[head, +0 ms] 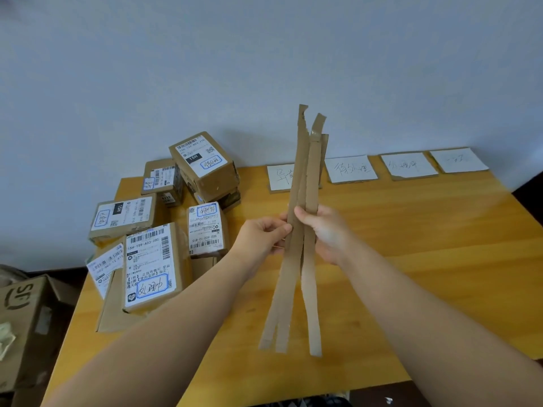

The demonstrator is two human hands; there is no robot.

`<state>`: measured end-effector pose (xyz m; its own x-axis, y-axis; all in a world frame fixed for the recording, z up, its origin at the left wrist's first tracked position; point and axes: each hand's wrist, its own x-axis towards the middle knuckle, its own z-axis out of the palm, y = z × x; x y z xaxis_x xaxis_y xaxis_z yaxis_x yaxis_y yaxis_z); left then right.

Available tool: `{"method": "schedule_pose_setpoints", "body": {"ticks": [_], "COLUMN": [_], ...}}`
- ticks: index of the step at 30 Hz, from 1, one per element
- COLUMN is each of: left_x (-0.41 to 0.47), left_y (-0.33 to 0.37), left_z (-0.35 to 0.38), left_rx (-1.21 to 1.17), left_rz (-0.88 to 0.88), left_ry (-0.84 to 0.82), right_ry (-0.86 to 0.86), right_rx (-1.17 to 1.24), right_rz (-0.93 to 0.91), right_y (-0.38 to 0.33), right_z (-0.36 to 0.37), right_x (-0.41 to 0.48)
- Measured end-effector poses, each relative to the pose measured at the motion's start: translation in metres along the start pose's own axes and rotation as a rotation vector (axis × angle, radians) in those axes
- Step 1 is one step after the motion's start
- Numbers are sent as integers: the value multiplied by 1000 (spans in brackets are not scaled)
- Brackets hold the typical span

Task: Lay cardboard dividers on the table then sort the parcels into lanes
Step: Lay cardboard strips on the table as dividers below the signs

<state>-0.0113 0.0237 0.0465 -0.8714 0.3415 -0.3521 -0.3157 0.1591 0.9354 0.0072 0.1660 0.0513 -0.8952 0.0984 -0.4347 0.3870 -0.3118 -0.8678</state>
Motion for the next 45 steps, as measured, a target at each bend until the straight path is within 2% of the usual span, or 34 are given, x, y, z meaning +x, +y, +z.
{"method": "schedule_pose_setpoints", "body": {"ticks": [8,11,14,17,19,22,29,32,36,41,45], "left_x": [8,8,9,17,22,23,18,17,16,17,25], "left_y": [1,5,10,14,16,17,4,2,8,9,0], "left_z": [-2,3,9,12,12,11,1,-10,-38,-66,-66], "left_rx": [108,284,565,678,657,483,93,78,-81,-34,-73], "left_rz": [62,194,307,299,276,223,65,52,14,2,-51], "left_ry": [72,56,29,43,39,22,94,180,263,304,331], "right_ry": [39,21,6,-43,-110,-164,-103,-56,25,57,194], "right_rx": [60,160,271,330,339,303,127,100,-33,15,-280], "right_rz": [40,80,97,109,119,113,101,127,99,115,199], "right_y": [-3,-1,-2,-6,-8,-9,4,9,6,-1,42], "right_z": [1,6,9,9,6,-1,-2,-4,-5,12,21], "right_x": [4,5,6,6,5,6,11,16,29,54,78]}}
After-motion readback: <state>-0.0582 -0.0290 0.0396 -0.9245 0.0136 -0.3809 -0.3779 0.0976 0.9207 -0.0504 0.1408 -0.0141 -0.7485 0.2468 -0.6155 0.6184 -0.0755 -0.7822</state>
